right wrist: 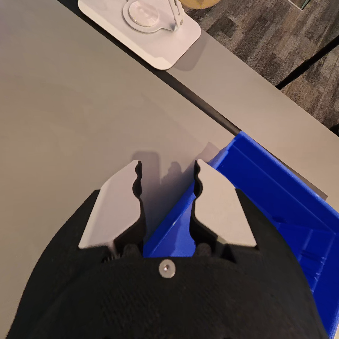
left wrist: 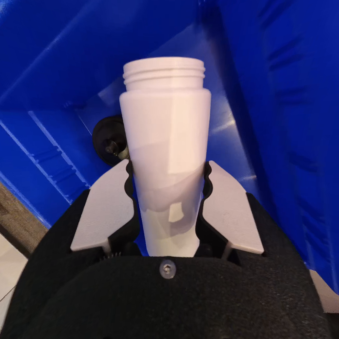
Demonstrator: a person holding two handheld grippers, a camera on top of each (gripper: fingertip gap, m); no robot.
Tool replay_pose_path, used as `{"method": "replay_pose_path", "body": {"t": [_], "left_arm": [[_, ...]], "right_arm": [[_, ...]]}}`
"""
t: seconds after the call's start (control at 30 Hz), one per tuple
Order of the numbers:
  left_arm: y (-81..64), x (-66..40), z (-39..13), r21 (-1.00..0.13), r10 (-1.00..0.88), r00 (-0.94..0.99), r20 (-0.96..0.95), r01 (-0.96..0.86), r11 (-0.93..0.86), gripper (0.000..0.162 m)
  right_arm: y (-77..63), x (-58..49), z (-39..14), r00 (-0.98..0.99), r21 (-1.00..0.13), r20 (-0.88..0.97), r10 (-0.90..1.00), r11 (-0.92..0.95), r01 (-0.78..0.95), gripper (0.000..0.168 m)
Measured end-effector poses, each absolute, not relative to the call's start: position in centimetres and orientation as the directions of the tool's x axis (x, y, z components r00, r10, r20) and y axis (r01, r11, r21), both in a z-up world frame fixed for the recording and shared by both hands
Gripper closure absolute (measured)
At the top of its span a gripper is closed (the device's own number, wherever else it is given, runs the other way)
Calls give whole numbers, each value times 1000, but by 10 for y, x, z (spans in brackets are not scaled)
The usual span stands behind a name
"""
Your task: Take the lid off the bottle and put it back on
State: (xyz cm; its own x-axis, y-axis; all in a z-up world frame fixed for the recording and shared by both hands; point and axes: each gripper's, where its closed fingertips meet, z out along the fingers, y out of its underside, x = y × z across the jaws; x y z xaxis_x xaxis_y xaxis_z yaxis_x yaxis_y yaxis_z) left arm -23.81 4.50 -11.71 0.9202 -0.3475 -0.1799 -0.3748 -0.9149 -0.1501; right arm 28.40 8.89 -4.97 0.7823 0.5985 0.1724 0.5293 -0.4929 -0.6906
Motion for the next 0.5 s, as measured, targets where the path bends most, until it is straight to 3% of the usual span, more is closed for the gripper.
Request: {"method": "replay_pose_path", "body": {"t": [0.2,0.5], "left_arm": [[50,-230,-78,-297,-339,919,-199,-386,-873,87],[78,-200,30,-792,-322,931,-169,-323,-519,88]], "right_arm": [[86,273,-46,757,-697,189,625,-458,552,112],[85,254,-52,723,-706,191,664,-419,572,113]]}}
